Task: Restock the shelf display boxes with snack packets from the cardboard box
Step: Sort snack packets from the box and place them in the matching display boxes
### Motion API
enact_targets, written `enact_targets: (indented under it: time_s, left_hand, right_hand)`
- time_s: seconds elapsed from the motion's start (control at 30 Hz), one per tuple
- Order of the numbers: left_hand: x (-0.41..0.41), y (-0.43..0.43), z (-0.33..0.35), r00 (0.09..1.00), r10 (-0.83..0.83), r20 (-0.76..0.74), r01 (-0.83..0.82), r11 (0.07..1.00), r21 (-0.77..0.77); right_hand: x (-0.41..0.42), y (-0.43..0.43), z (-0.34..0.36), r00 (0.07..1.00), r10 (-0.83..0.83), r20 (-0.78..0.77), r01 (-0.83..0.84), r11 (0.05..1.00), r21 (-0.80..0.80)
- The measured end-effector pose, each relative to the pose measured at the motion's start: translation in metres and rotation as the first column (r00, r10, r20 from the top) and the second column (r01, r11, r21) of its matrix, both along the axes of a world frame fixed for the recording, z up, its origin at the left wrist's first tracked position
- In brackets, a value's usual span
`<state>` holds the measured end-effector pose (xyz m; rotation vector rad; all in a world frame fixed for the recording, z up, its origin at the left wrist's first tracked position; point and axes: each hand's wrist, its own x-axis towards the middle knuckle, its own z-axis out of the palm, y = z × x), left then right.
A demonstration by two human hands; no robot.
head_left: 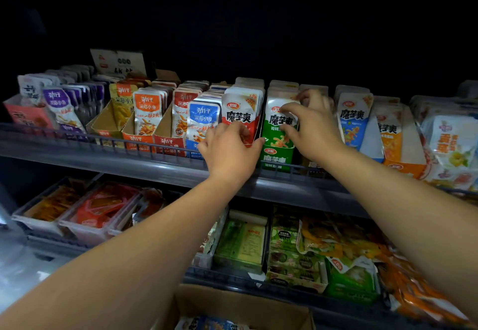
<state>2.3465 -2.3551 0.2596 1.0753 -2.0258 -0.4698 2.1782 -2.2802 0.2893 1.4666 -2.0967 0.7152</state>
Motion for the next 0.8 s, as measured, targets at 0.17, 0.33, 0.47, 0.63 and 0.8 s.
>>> enact_targets:
  time_s: [0.17,0.33,0.47,0.63,0.8]
  left_hand:
    - [0.003,0.001,0.0,1.0,-0.02,-0.02,0.02,1.0,-0.012]
    - [0.021,0.005,-0.004,0.996,-0.067,-0.065,0.063,0.995,-0.072]
    - [0.055,0.009,-0.023,0.989,-0.117,-0.088,0.109,0.991,-0.081]
    - [0.111,0.028,-0.099,0.985,-0.17,0.016,0.17,0.985,0.015]
    - [0.157,0.055,-0.196,0.943,-0.216,0.254,0.159,0.961,0.227]
  right_hand:
    - [0.002,0.01,-0.002,0.995,0.052,0.084,-0.044,0.994,-0.098]
    - [0.028,0.049,-0.011,0.989,0.086,0.117,-0.066,0.984,-0.164]
    - [0.062,0.091,-0.043,0.963,0.222,0.154,-0.202,0.97,-0.139]
    - [0.107,0.125,-0.127,0.93,0.285,0.231,-0.309,0.948,0.072]
    - [0.14,0.135,-0.228,0.89,0.13,0.438,-0.315,0.869,0.381]
